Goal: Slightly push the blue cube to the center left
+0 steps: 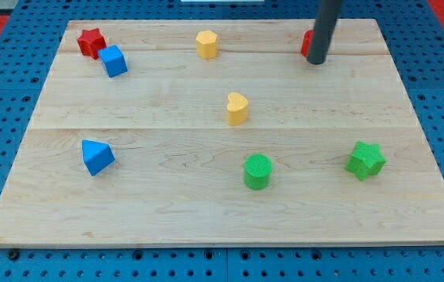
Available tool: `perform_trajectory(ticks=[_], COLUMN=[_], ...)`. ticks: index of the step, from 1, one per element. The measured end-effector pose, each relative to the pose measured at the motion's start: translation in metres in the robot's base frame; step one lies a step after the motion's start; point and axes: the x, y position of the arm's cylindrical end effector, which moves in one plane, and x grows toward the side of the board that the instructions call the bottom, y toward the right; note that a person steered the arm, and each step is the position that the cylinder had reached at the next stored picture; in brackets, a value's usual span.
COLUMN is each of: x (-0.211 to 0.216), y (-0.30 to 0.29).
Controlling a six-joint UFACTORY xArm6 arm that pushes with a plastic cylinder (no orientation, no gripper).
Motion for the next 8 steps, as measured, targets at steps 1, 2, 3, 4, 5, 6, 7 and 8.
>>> perform_trajectory(ticks=[1,2,3,4,5,6,7,8], x=[0.0,0.0,0.005,0.004,-0.005,0.007,0.001,-0.025], y=[-0.001,-0.001,-0.002,-0.094,-0.15,-0.218,-0.253,-0.281])
